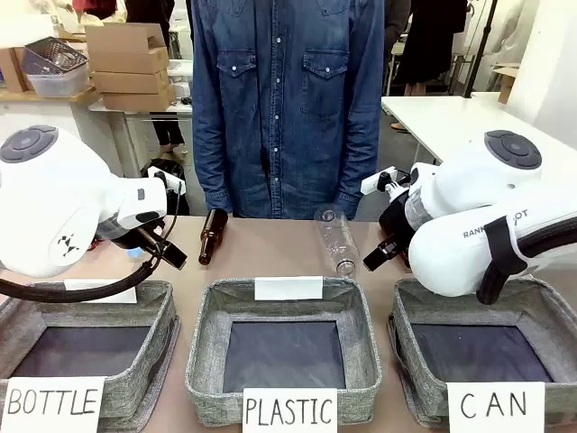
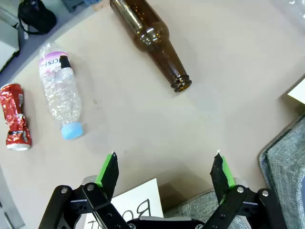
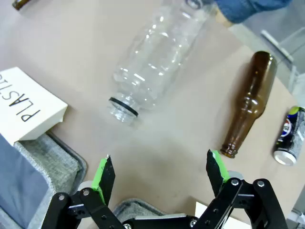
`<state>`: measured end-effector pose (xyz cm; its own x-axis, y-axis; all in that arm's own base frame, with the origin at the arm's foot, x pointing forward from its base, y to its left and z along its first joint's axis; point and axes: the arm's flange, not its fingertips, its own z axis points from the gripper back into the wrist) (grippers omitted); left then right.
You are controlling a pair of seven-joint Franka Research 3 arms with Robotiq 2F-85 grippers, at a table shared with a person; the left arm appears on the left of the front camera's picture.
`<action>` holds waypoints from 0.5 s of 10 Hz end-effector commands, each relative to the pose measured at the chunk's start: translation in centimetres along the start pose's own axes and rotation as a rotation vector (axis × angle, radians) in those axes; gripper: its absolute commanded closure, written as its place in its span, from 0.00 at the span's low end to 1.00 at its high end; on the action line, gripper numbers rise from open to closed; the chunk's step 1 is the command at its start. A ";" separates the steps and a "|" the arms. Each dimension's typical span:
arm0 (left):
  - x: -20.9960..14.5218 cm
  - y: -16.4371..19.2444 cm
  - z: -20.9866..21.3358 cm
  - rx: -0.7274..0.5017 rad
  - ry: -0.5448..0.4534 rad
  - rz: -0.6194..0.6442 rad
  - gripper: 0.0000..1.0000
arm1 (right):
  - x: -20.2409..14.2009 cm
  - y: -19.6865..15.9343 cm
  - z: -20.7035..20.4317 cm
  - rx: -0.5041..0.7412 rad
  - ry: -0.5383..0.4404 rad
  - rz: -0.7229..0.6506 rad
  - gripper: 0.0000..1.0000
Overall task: Sort the can waste into the basket.
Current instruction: Pick up the can waste from the table and place it in the right Fabric basket.
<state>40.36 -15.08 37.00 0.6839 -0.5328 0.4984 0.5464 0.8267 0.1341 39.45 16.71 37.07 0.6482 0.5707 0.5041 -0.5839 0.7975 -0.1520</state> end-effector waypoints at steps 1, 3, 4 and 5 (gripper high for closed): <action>0.0 0.0 0.0 0.000 0.000 0.000 0.00 | 0.0 0.0 0.0 0.000 0.000 0.000 0.00; 0.0 0.0 0.0 0.000 0.000 0.000 0.00 | 0.0 0.0 0.0 0.000 0.000 0.000 0.00; 0.0 0.0 0.0 0.000 0.000 0.000 0.00 | 0.0 0.0 0.0 0.000 0.000 0.000 0.00; 0.0 0.0 0.0 0.000 0.000 0.000 0.00 | 0.0 0.0 0.0 0.000 0.000 0.000 0.00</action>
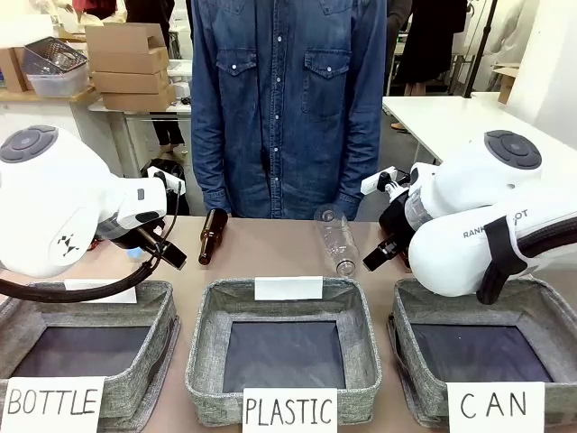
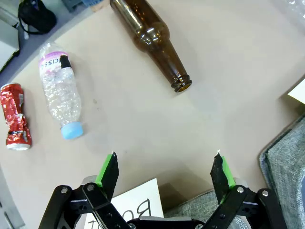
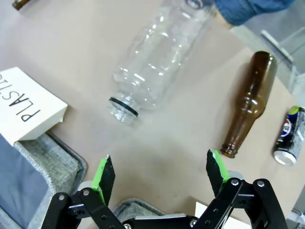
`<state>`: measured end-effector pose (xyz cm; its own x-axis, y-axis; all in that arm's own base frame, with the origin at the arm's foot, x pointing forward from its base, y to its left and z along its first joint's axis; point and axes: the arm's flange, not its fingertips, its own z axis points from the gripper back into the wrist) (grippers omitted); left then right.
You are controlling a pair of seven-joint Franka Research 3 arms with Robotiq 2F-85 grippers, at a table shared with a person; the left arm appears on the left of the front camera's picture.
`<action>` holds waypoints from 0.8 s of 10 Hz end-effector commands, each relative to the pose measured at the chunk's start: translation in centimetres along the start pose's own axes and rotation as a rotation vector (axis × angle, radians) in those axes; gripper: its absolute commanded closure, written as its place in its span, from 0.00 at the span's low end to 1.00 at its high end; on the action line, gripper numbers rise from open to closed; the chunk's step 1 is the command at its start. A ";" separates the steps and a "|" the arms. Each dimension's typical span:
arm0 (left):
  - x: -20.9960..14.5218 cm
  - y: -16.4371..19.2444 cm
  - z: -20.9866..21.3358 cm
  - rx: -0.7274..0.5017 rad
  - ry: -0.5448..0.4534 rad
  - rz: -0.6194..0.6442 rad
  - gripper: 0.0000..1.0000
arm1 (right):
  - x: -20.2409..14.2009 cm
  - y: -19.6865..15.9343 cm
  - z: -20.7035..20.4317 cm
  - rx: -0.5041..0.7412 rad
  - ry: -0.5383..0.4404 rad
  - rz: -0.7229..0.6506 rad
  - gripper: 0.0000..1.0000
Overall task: Sort the can waste into the basket.
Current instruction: Pick up the can waste from the table and place it in the right Fabric basket.
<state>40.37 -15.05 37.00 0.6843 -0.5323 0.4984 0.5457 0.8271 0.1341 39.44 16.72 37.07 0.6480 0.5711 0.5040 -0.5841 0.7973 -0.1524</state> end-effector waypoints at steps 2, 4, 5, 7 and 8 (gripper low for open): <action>0.0 0.0 0.0 0.000 0.000 -0.001 0.00 | 0.0 0.0 0.0 0.000 0.000 0.000 0.00; 0.0 0.0 0.0 0.000 0.000 -0.001 0.00 | 0.0 0.0 0.0 0.000 0.000 0.000 0.00; 0.0 0.0 0.0 0.000 0.000 -0.001 0.00 | 0.0 0.0 0.0 0.000 0.000 0.000 0.00; 0.5 -0.5 5.2 -0.003 -0.008 0.045 0.00 | -0.1 -0.6 4.8 0.020 -0.008 -0.046 0.00; 0.2 -1.9 12.1 -0.009 -0.035 0.063 0.00 | -1.0 -1.0 11.0 0.034 -0.079 -0.085 0.00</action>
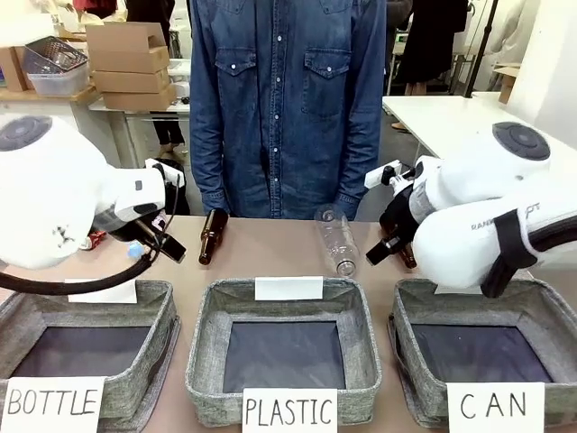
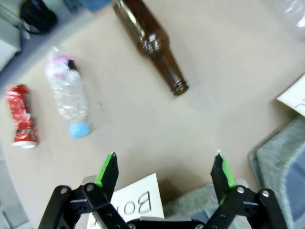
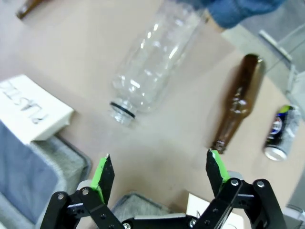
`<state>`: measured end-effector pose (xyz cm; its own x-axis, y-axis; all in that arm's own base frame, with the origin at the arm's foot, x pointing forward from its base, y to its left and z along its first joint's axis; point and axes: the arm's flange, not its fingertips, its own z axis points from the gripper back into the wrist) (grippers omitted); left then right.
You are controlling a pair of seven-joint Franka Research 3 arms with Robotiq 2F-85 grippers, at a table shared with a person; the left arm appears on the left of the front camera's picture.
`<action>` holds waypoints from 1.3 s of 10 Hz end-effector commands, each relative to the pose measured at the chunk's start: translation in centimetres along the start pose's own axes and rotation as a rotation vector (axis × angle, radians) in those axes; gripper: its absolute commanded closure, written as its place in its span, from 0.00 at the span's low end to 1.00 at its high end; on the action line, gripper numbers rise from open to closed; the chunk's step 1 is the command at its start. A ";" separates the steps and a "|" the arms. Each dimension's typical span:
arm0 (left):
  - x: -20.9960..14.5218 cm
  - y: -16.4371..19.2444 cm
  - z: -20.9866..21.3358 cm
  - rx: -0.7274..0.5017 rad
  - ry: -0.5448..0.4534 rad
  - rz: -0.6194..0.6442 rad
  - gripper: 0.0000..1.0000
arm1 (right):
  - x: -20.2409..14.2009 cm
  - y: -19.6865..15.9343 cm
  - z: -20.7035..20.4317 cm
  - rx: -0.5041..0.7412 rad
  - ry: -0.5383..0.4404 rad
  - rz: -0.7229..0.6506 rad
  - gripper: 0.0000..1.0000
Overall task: Sort the can waste into the basket.
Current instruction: Pick up the can waste from the table and place it in the right Fabric basket.
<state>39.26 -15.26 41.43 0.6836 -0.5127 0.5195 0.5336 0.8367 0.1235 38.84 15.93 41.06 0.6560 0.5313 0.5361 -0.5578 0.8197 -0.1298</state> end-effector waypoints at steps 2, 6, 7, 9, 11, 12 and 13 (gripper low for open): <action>-4.7 -4.9 18.0 0.050 -0.143 -0.066 0.00 | -5.9 1.2 17.9 -0.146 -0.215 -0.038 0.00; 1.6 -2.9 16.9 -0.055 -0.081 -0.035 0.00 | 1.8 -2.0 17.2 -0.002 -0.224 -0.125 0.00; 1.7 -0.7 17.3 -0.207 -0.055 0.146 0.00 | 1.6 -3.3 18.2 0.234 -0.159 -0.395 0.00; -0.7 6.1 18.4 -0.705 0.017 0.632 0.00 | -2.7 -8.0 20.2 0.754 -0.236 -0.648 0.00; -6.0 12.7 17.2 -0.991 -0.160 0.943 0.00 | -7.9 -13.3 19.1 0.842 -0.367 -0.959 0.00; -8.8 13.9 17.0 -0.953 -0.292 0.995 0.00 | -10.2 -15.1 18.1 0.827 -0.427 -1.062 0.00; -9.8 14.0 16.8 -0.840 -0.322 1.053 0.00 | -10.8 -15.9 16.8 0.731 -0.420 -1.181 0.00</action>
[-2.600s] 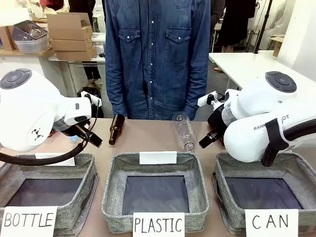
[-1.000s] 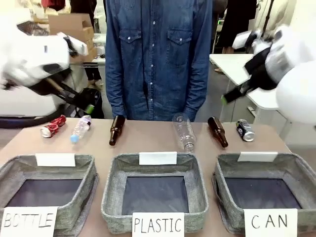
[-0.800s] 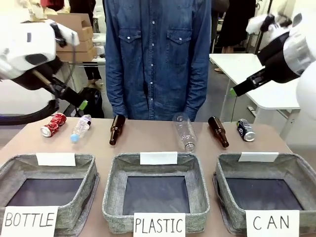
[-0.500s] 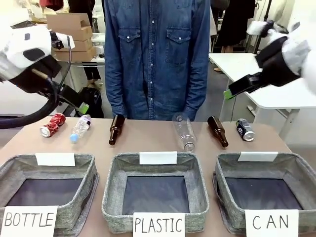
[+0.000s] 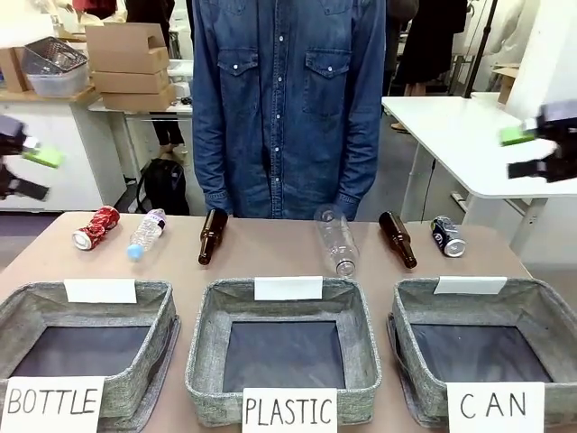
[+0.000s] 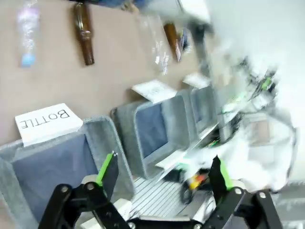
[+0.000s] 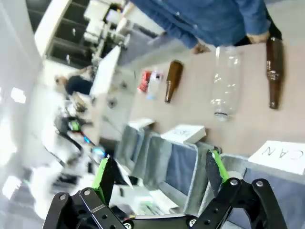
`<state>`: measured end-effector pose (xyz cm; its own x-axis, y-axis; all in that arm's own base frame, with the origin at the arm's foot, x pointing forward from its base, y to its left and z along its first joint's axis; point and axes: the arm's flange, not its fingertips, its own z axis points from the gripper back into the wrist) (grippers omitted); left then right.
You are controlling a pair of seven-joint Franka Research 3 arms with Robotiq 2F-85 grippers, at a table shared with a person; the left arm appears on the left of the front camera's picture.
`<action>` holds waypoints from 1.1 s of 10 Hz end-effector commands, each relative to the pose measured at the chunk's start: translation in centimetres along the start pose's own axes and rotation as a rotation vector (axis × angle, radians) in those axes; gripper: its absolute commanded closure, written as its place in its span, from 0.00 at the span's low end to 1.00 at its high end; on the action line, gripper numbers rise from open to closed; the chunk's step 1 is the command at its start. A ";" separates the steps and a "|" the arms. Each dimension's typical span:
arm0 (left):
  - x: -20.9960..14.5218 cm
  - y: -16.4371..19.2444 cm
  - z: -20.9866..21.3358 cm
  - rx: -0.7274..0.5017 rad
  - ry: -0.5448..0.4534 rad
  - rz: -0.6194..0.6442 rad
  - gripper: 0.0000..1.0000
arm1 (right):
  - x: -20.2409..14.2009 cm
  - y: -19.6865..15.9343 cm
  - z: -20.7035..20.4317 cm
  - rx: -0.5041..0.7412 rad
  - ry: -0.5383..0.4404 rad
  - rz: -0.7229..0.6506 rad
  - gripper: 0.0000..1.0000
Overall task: Sort the can waste into the basket.
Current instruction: Pick up the can waste from the table and place it in the right Fabric basket.
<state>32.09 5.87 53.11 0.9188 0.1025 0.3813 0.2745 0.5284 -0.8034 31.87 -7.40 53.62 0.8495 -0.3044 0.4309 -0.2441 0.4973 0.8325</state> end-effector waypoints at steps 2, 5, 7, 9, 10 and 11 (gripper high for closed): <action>0.0 0.0 0.0 0.000 0.000 0.000 0.00 | 0.0 0.0 0.0 0.000 0.000 0.000 0.00; 0.0 0.0 0.0 0.000 0.000 0.000 0.00 | 0.0 0.0 0.0 0.000 0.000 0.000 0.00; 0.0 0.0 0.0 0.000 0.000 0.000 0.00 | 0.0 0.0 0.0 0.000 0.000 0.000 0.00; 1.6 -0.8 -0.5 0.185 0.023 -0.016 0.00 | 0.0 0.0 0.0 0.000 0.000 0.000 0.00; 5.1 0.8 -1.4 0.541 0.040 0.041 0.00 | 0.0 0.0 0.0 0.000 0.000 0.000 0.00; 8.3 2.8 -3.1 0.844 0.056 0.094 0.00 | 0.0 0.0 0.0 0.000 0.000 0.000 0.00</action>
<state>37.09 5.57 53.40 0.9115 0.0889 0.4016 0.1613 0.8209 -0.5479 31.45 -7.53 53.61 0.8591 -0.3125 0.4053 -0.2113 0.5049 0.8370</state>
